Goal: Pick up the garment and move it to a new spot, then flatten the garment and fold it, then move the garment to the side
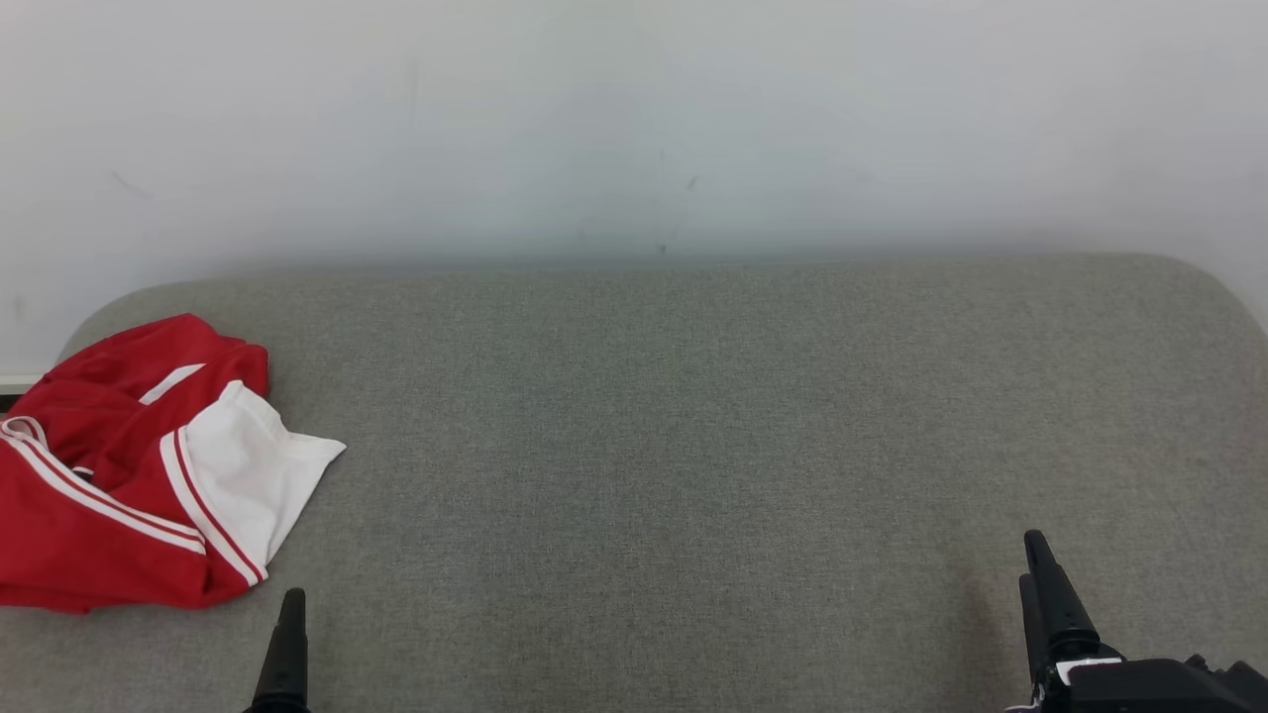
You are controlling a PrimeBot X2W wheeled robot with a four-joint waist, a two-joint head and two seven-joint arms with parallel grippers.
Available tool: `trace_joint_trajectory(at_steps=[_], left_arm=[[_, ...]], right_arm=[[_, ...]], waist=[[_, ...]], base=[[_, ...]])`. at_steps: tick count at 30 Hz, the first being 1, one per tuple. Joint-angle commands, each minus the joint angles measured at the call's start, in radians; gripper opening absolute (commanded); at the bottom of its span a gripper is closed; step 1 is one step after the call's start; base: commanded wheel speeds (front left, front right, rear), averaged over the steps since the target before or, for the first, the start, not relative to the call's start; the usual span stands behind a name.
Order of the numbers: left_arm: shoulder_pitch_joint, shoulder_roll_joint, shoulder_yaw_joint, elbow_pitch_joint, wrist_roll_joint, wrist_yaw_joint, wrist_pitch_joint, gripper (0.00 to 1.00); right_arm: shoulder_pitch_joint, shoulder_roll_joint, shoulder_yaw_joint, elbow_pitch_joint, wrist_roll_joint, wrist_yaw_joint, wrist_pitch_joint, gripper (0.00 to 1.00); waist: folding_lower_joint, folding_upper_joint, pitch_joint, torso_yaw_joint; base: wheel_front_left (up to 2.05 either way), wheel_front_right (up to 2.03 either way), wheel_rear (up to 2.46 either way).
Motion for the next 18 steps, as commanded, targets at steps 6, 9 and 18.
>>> trace_joint_trajectory(at_steps=[6,9,18], left_arm=[[0.007,0.006,-0.013,-0.027,0.172,0.008,-0.032,1.0],[0.014,0.006,-0.024,-0.037,0.248,0.017,-0.044,1.0],[0.036,0.007,-0.055,-0.052,0.436,0.034,-0.077,1.0]], right_arm=[[-0.002,-0.003,0.007,-0.015,-0.111,0.0,-0.031,1.0],[0.0,-0.003,0.014,-0.016,-0.162,-0.001,-0.043,1.0],[0.014,-0.003,0.033,-0.02,-0.314,-0.001,-0.075,1.0]], waist=[[-0.0001,0.0,-0.005,-0.001],[-0.0001,0.0,-0.008,-0.001],[-0.0001,0.0,-0.016,0.0]], base=[[0.0,0.0,0.0],[0.0,0.0,0.0],[0.0,0.0,0.0]])
